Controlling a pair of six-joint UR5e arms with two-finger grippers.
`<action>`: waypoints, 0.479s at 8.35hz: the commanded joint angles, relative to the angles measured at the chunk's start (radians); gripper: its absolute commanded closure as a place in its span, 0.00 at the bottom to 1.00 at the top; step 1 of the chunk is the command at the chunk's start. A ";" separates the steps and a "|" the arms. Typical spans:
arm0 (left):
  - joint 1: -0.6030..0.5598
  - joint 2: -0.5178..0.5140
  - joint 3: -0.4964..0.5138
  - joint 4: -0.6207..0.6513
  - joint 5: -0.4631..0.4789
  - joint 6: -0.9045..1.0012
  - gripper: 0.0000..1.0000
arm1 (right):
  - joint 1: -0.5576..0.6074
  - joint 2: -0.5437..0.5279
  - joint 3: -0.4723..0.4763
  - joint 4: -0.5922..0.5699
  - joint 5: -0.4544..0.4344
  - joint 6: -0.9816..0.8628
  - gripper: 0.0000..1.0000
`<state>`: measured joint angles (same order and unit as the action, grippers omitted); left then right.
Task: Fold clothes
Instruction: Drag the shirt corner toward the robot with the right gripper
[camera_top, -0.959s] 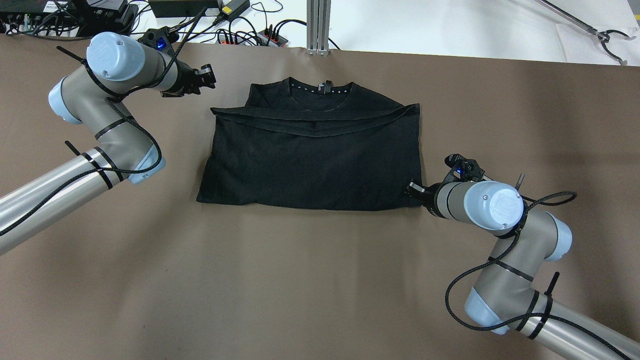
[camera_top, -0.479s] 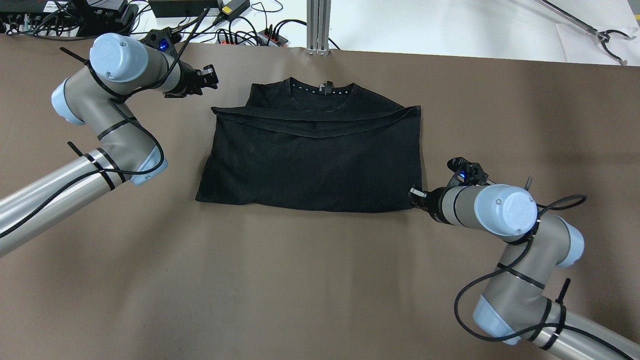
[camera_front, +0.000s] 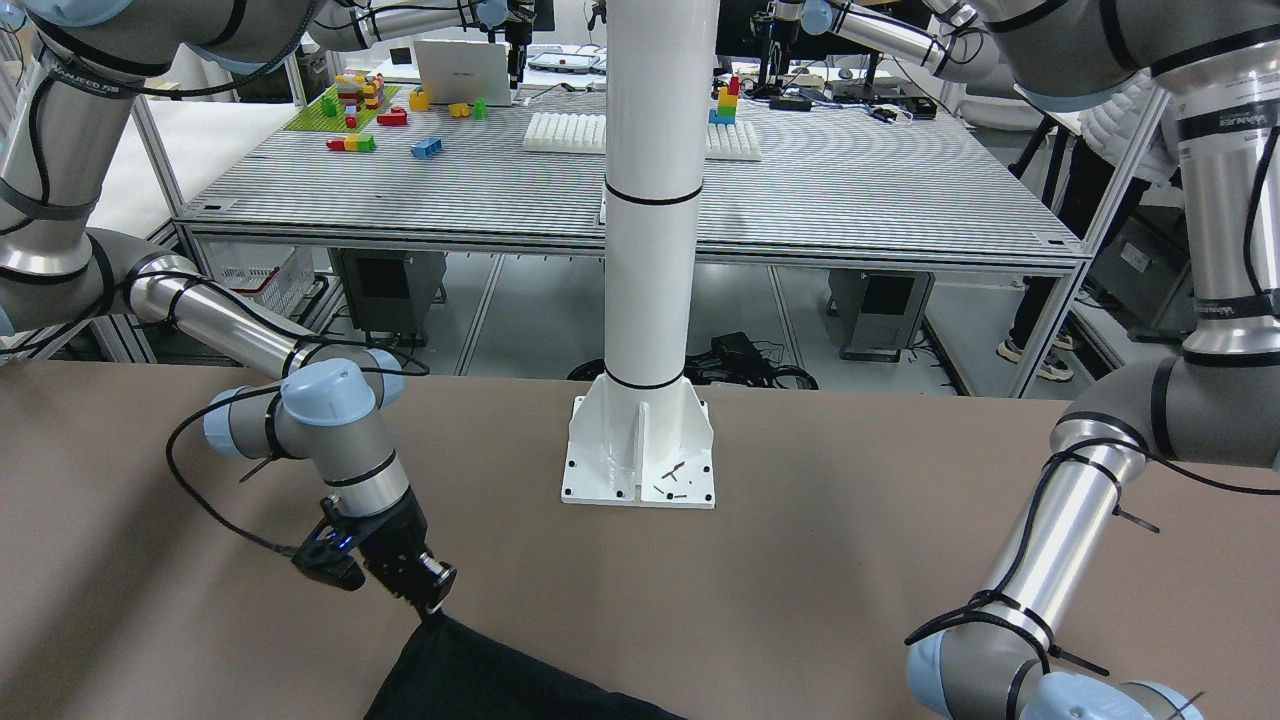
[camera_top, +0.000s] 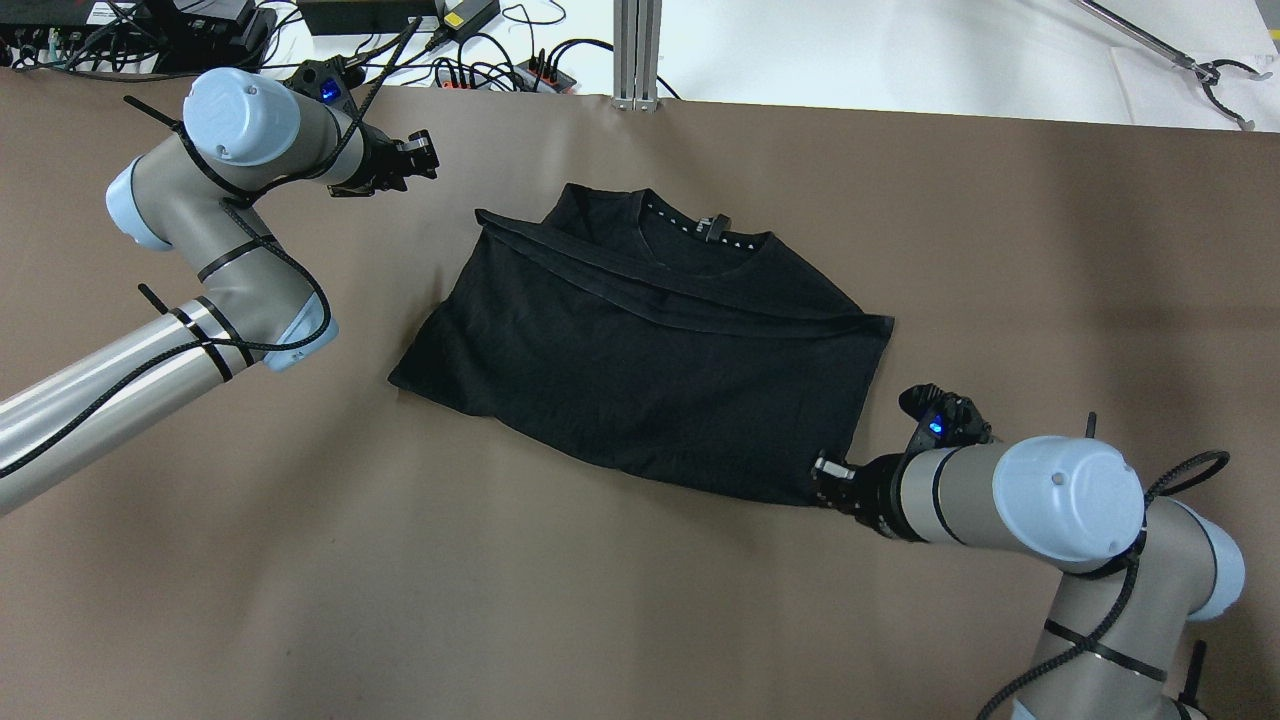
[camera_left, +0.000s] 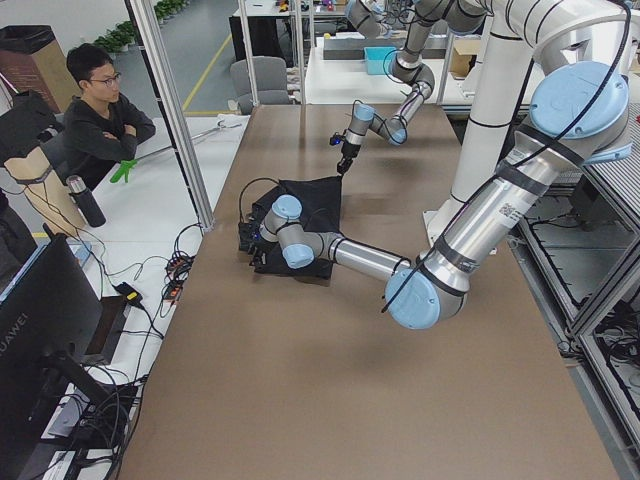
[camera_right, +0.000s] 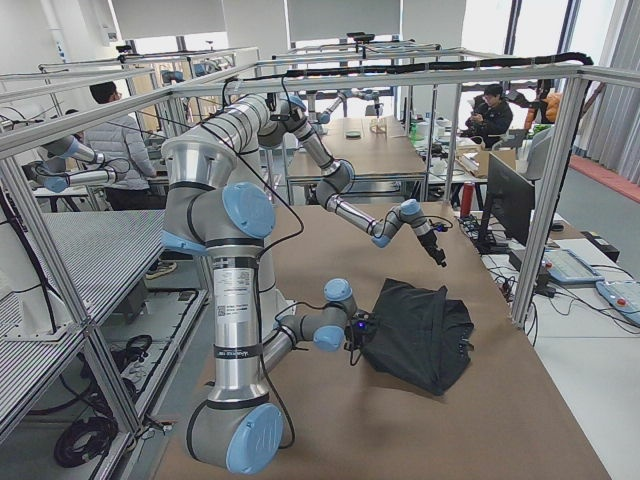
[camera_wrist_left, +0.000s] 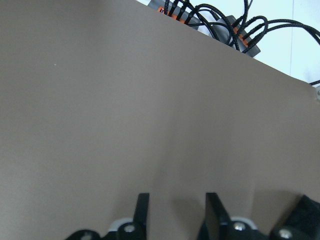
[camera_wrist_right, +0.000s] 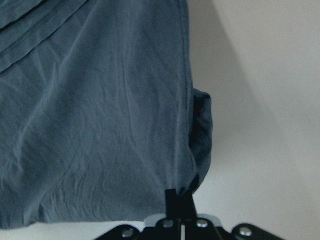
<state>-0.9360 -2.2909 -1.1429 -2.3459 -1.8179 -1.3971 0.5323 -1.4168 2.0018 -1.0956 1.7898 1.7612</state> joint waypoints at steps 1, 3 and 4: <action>0.000 0.001 0.002 0.000 -0.001 0.001 0.51 | -0.090 -0.005 0.127 -0.050 0.286 0.017 1.00; 0.002 -0.001 0.000 0.002 -0.001 0.001 0.51 | -0.139 -0.058 0.187 -0.047 0.506 0.006 1.00; 0.009 -0.007 0.002 0.004 -0.001 0.001 0.51 | -0.158 -0.082 0.196 -0.037 0.538 -0.002 0.64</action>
<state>-0.9341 -2.2917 -1.1424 -2.3442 -1.8191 -1.3960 0.4158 -1.4510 2.1633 -1.1429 2.2013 1.7721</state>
